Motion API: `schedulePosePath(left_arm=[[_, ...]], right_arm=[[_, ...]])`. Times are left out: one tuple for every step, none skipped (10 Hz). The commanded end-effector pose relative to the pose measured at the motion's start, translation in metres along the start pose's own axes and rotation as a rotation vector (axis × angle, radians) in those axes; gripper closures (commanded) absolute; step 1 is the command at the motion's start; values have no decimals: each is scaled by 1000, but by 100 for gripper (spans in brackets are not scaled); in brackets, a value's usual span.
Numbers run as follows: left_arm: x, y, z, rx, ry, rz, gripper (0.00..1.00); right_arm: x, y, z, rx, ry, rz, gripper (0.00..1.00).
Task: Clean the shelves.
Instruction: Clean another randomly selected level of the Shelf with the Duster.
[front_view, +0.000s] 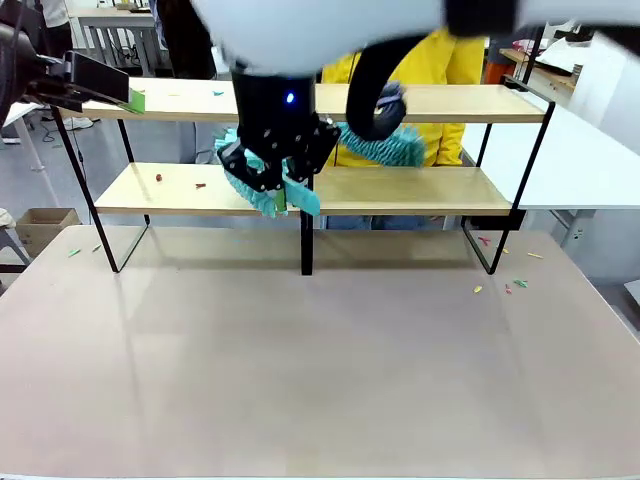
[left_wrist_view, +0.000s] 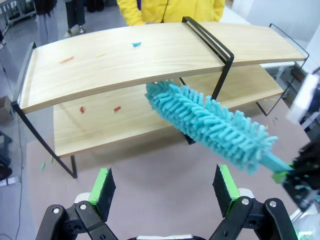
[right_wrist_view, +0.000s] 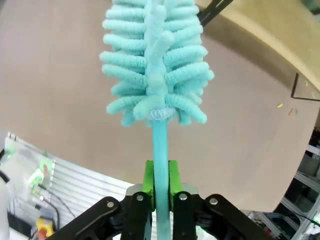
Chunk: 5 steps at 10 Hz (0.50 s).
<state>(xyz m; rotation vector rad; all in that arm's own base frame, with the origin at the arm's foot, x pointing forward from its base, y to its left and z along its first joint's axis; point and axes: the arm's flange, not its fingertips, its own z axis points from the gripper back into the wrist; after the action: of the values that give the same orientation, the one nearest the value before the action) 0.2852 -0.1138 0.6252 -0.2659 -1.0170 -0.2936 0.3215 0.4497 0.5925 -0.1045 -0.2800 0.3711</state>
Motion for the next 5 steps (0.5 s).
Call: schedulePosePath(left_arm=[[0,0,0,-1,-1,0,0],[0,0,0,-1,-1,0,0],[0,0,0,-1,-1,0,0],[0,0,0,-1,-1,0,0],[0,0,0,-1,-1,0,0]], right_arm=[[16,1,-2,44,30,1,88],[0,0,0,0,0,0,88],[0,0,0,0,0,0,88],[12,0,-18,8,29,-4,88],[27,0,-33,-23,-28,-142,88]])
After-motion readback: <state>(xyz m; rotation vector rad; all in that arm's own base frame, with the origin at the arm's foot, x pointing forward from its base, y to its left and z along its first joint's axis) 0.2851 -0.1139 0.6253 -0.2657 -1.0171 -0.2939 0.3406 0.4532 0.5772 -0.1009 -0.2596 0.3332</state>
